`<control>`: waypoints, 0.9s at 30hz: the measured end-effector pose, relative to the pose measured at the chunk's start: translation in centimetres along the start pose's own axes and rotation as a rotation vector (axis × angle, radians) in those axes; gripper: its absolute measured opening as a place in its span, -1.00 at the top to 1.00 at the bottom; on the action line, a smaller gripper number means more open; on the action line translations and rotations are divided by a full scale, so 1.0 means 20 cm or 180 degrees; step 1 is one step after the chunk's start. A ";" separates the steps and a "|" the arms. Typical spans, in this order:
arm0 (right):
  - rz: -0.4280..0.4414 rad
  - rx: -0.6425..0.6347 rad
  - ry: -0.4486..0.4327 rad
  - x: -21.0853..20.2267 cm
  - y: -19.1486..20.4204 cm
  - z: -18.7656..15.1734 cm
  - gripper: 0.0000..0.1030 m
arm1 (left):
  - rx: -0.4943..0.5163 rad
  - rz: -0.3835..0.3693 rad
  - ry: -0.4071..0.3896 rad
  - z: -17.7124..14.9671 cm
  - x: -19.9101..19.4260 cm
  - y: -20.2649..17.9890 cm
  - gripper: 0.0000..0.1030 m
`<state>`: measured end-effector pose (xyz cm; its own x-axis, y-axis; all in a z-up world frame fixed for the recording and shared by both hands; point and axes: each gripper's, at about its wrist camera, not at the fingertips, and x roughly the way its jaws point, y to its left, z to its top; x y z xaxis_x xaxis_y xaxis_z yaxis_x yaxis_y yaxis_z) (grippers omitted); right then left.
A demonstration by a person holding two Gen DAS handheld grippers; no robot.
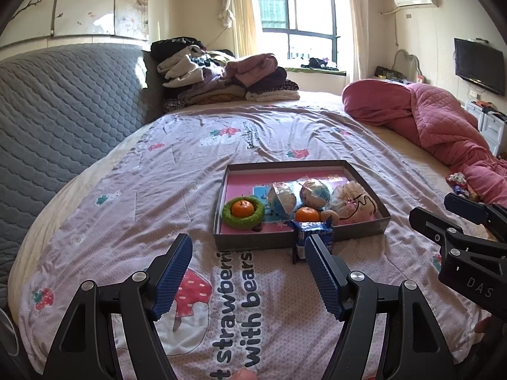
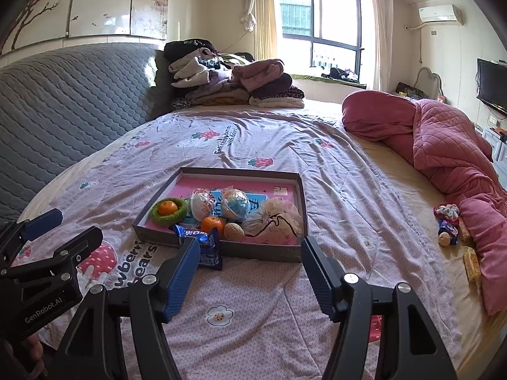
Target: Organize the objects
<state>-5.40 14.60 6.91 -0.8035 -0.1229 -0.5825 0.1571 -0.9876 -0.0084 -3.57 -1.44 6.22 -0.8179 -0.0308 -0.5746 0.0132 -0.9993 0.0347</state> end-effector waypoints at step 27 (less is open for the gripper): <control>-0.0011 0.0034 0.0144 0.31 -0.02 -0.19 -0.28 | -0.0078 0.0003 0.0321 -0.19 0.40 0.03 -0.45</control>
<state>-8.28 14.68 0.17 -0.7771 -0.1150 -0.6187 0.1480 -0.9890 -0.0020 -7.89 -2.40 -1.42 -0.7559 -0.0325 -0.6539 0.0291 -0.9994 0.0160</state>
